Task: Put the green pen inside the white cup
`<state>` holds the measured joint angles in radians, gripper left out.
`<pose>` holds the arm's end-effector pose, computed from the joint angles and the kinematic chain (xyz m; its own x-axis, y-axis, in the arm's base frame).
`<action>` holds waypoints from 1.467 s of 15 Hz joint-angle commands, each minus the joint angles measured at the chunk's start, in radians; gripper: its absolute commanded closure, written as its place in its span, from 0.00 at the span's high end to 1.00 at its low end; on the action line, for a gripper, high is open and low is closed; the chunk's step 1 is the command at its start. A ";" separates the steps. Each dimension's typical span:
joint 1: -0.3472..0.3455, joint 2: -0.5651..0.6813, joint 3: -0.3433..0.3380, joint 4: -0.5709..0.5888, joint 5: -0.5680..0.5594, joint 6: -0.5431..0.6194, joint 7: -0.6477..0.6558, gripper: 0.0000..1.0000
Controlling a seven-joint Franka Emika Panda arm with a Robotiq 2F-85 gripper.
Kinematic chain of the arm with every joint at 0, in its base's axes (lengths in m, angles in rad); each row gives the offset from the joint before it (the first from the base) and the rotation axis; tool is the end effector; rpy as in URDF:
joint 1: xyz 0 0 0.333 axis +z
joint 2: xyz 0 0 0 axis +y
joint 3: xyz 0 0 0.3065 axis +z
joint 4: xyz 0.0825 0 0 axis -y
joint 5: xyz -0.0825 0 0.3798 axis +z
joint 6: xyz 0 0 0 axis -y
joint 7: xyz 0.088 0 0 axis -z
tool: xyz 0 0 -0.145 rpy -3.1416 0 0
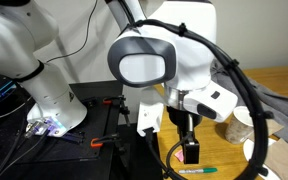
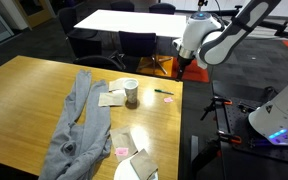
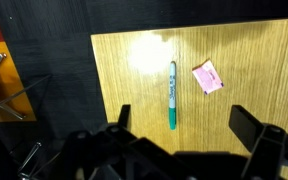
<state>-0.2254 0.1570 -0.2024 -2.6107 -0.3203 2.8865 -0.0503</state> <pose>0.4120 -0.1756 0.1660 0.9944 -0.0609 0.0865 -0.0734 -0.9859 0.1502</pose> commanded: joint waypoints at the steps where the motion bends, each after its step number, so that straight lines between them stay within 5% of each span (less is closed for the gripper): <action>1: 0.027 0.096 -0.007 0.060 0.038 0.044 -0.006 1.00; 12: -0.029 0.292 0.066 0.201 0.195 0.059 -0.101 1.00; 22: -0.083 0.425 0.109 0.319 0.201 0.069 -0.160 1.00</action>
<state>-0.2749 0.5445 -0.1239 -2.3270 -0.1412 2.9321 -0.1587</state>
